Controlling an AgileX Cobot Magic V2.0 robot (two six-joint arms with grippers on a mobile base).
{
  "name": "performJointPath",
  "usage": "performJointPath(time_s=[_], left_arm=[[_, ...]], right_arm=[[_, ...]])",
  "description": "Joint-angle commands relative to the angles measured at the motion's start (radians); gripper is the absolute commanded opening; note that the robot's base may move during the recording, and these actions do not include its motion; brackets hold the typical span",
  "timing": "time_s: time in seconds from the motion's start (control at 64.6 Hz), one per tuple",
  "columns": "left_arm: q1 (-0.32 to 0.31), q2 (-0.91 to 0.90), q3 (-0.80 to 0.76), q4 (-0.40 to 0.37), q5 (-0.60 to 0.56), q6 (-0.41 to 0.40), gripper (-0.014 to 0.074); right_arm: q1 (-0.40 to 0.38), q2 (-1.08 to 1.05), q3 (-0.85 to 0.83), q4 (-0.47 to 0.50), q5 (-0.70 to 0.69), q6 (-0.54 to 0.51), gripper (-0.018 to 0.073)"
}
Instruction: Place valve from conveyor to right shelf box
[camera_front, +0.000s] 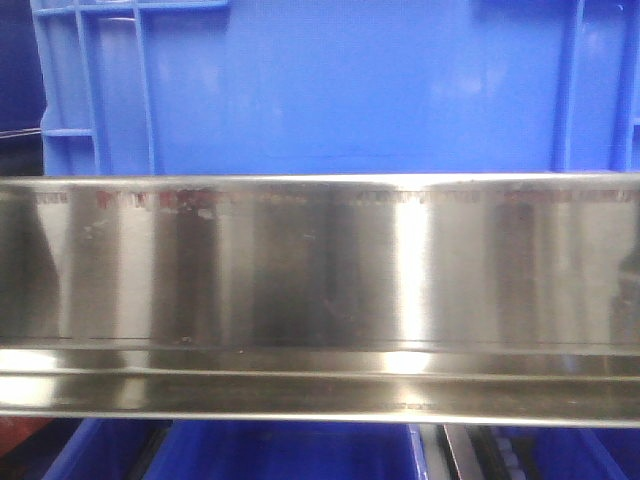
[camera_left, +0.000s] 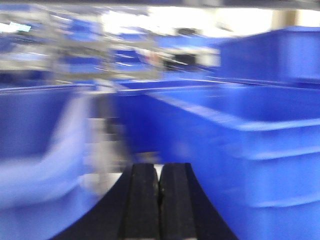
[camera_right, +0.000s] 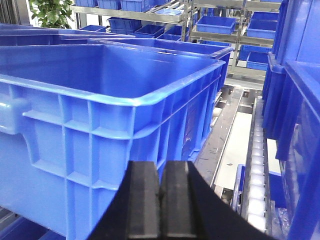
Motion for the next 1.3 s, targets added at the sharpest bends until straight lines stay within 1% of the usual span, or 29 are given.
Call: performJointPath(time_s=[0.0, 0.046, 0.093, 0.139, 0.232, 0.294, 0.356, 0.387, 0.402, 1.285], left_arm=[[0.071, -0.053, 0.082, -0.021, -0.047, 0.019, -0.0111], [0.108, -0.085, 0.130, -0.026, -0.052, 0.019, -0.0111], [0.138, -0.113, 0.179, -0.048, -0.069, 0.019, -0.0111], [0.158, -0.133, 0.218, -0.068, -0.080, 0.019, -0.0111], [0.188, -0.163, 0.296, -0.068, -0.126, 0.019, -0.0111], [0.189, -0.180, 0.352, -0.068, -0.182, 0.019, -0.0111], [0.189, -0.197, 0.359, -0.068, -0.231, 0.019, -0.0111], [0.189, -0.197, 0.359, -0.068, -0.181, 0.019, -0.0111], [0.189, -0.197, 0.359, -0.068, -0.174, 0.019, -0.0111], [0.189, -0.197, 0.359, -0.068, -0.182, 0.019, -0.0111]], right_arm=[[-0.004, -0.006, 0.001, -0.005, -0.026, -0.007, -0.0154], [-0.004, -0.006, 0.001, -0.005, -0.026, -0.007, -0.0154], [-0.004, -0.006, 0.001, -0.005, -0.026, -0.007, -0.0154], [-0.004, -0.006, 0.001, -0.005, -0.026, -0.007, -0.0154], [-0.004, -0.006, 0.001, -0.005, -0.026, -0.007, -0.0154], [-0.004, -0.006, 0.001, -0.005, -0.026, -0.007, -0.0154], [-0.004, -0.006, 0.001, -0.005, -0.026, -0.007, -0.0154], [-0.004, -0.006, 0.001, -0.005, -0.026, -0.007, -0.0154], [-0.004, -0.006, 0.001, -0.005, -0.026, -0.007, -0.0154], [-0.004, -0.007, 0.001, -0.005, -0.025, -0.007, -0.0154]])
